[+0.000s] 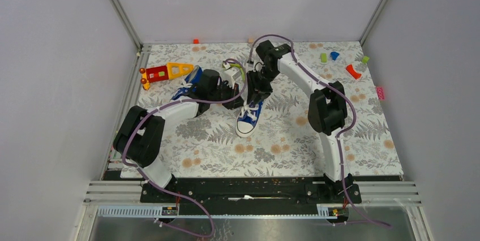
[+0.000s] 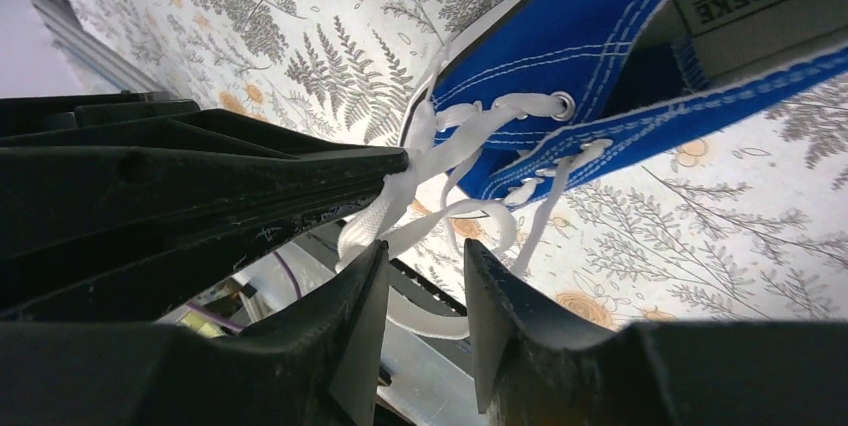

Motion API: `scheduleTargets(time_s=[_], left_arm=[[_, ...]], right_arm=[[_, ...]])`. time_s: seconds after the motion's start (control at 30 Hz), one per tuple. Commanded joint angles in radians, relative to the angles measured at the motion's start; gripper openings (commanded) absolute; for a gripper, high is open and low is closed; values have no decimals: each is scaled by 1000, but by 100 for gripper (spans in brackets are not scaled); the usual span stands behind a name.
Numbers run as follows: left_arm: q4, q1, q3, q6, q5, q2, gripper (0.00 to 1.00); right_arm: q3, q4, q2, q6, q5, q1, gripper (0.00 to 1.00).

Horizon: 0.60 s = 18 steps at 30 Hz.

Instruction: Tie the shoes

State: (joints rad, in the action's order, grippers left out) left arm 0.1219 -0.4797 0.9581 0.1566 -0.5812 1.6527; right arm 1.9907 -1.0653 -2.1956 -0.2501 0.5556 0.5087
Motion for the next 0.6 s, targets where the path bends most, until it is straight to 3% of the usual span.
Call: scheduleTargets(time_s=[0.0,0.23,0.33,0.4,0.57], left_arm=[[38,-3,1,-25,0,-32,4],[37,-3,3,-19,20,-25,4],[41,-3,-2,-17,32,-25,4],[46,-3,-7,-13,45,-28,4],[65,-1,-25,-1,98,-30,4]], right_arm=[[81,-100,9,19,-80,4,41],[156,-94,94,-10,-166,-18,42],[97,-45,174,-17,-224,-18,42],[-29,35,264,-21,-260,-18,44],[-543,461,554,-58,-226,-17,51]])
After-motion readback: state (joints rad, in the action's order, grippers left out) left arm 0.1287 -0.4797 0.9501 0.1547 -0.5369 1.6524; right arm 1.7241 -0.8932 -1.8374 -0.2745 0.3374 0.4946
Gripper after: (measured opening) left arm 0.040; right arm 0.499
